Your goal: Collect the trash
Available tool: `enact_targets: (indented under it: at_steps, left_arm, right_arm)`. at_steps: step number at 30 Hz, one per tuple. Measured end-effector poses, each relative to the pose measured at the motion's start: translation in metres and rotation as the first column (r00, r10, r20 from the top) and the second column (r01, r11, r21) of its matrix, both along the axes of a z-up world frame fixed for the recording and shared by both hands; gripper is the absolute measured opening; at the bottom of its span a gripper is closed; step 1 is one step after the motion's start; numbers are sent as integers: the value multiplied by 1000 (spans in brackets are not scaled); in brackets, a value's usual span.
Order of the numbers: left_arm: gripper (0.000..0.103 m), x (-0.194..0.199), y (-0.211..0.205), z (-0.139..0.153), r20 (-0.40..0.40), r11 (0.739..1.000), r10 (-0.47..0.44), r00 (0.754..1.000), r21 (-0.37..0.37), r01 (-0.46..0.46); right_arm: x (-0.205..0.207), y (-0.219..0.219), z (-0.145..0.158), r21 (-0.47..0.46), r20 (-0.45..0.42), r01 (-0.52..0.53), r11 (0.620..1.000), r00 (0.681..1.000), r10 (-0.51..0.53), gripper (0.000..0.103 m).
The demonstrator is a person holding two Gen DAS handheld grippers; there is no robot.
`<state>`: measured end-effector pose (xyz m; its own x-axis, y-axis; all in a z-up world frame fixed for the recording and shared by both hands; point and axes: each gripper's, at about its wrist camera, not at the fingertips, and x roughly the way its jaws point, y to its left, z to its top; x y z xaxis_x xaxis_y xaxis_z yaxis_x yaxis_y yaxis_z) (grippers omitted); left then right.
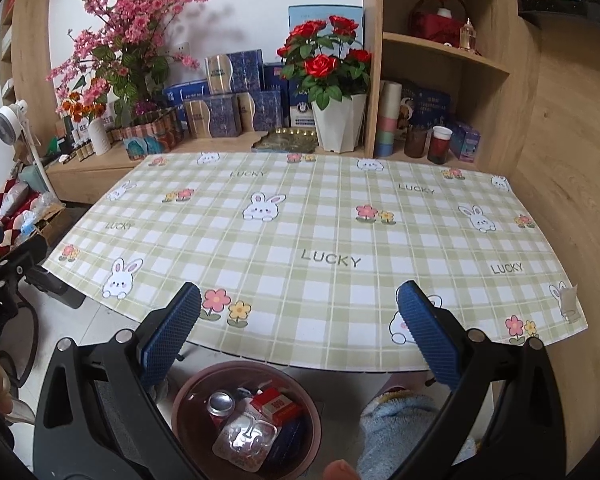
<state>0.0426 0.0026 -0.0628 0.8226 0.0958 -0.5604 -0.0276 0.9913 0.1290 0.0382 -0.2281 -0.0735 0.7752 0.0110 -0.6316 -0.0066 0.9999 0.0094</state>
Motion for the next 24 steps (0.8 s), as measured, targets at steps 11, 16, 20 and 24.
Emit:
enact_targets:
  at_steps: [11, 16, 20, 24]
  left_arm:
    - [97, -8, -18, -39, -37, 992, 60, 998, 116, -55]
    - [97, -12, -18, -47, -56, 992, 50, 997, 121, -43]
    - [97, -13, -16, -41, -37, 995, 37, 999, 94, -33]
    - [97, -14, -16, -35, -24, 996, 28, 999, 81, -26]
  right_arm:
    - [-8, 7, -34, -19, -69, 8, 1000, 998, -10, 97]
    - [-9, 8, -37, -31, -63, 8, 999, 998, -10, 97]
    - [-11, 17, -30, -151, -1, 65, 986, 998, -66, 97]
    - [-14, 18, -20, -172, 53, 52, 984, 998, -44, 97]
